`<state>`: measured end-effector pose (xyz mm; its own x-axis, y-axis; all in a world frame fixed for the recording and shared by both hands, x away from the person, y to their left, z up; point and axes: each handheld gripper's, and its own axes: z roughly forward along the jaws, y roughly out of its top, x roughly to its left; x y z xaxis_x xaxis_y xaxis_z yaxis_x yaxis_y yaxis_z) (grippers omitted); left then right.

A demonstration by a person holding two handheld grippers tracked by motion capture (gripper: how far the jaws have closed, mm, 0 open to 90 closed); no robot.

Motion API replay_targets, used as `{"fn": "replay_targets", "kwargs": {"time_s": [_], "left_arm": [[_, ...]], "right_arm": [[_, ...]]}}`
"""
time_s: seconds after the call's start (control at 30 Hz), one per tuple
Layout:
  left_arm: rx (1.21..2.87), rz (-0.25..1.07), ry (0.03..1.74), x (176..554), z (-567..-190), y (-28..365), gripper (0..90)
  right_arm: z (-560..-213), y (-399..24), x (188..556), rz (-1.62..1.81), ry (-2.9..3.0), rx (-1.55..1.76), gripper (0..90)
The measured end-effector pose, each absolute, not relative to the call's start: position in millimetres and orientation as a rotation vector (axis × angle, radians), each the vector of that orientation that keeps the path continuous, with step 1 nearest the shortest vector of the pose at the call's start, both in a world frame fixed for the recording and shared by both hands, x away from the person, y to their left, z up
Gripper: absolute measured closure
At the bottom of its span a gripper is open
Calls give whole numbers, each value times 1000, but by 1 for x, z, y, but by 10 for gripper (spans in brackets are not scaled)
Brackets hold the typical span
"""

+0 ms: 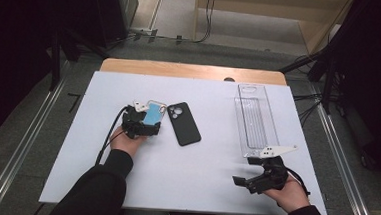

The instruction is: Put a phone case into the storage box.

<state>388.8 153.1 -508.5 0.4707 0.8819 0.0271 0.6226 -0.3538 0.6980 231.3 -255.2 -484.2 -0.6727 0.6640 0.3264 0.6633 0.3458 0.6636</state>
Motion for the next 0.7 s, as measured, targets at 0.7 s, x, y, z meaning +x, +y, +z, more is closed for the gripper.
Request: {"fn": "replay_targets", "kwargs": {"time_s": [0.7], "left_arm": [[2027,412,1213,383,-472,160,167]], "right_arm": [[-482,-255,230,1295,2575,1258,0]]}}
